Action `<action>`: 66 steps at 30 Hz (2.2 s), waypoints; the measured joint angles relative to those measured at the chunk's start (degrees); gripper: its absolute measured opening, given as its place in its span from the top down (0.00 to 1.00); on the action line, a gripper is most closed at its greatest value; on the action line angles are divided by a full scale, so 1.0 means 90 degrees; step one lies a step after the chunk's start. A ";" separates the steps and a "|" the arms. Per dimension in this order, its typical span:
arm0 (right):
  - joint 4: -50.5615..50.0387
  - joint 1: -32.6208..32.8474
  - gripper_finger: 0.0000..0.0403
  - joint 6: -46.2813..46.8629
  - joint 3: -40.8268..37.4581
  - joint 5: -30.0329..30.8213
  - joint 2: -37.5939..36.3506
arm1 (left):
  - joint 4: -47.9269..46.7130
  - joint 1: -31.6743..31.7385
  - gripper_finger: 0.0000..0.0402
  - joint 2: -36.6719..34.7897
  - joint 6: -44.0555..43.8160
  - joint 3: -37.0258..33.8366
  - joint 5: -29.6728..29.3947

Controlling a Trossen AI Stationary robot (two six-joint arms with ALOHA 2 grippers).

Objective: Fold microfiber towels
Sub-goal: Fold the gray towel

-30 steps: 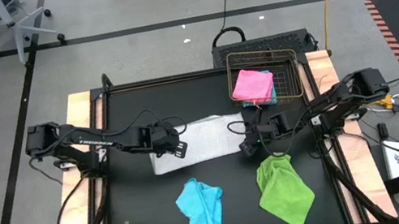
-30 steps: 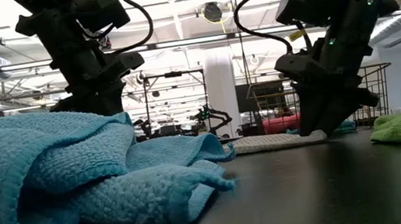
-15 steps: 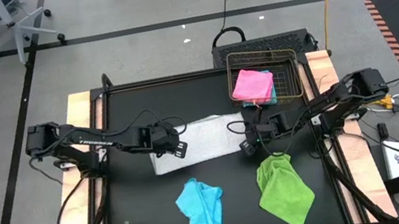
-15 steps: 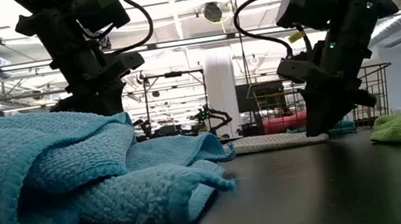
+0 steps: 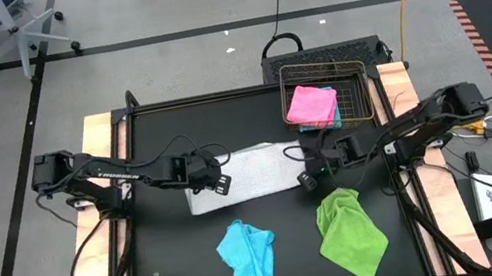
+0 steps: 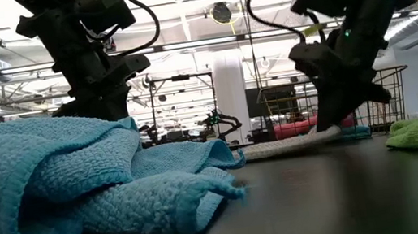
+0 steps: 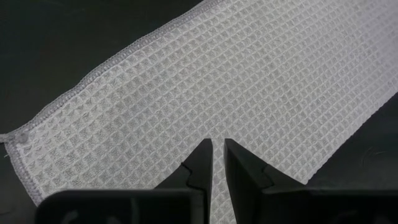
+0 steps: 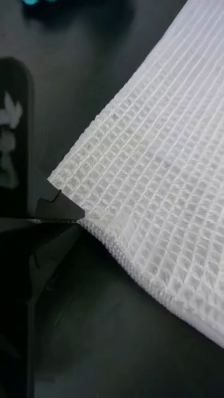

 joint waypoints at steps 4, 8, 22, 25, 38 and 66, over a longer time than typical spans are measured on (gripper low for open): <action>-0.0331 0.0000 1.00 -0.0005 0.0001 0.0171 -0.0414 | 0.0023 0.0000 0.90 0.0000 0.0039 0.0000 0.0003; -0.0836 0.0002 1.00 -0.0005 0.0002 0.0313 -0.0799 | 0.0022 0.0000 0.90 0.0000 0.0049 0.0000 0.0031; -0.1449 0.0000 1.00 -0.0075 0.0007 0.0325 -0.1213 | -0.0305 -0.0671 0.90 0.0056 -0.0216 -0.0025 0.0344; -0.1519 0.0000 1.00 -0.0107 0.0088 0.0325 -0.1213 | -0.0494 -0.0814 0.90 0.0121 -0.0417 -0.0098 0.0188; -0.1893 0.0024 1.00 -0.0574 0.0798 0.0483 -0.1208 | 0.0206 -0.0937 0.90 0.1269 -0.0646 -0.0134 0.0389; 0.0657 0.0057 1.00 -0.1876 0.1511 -0.0199 -0.0424 | 0.1760 -0.0374 0.90 0.1365 0.0095 -0.0182 0.0024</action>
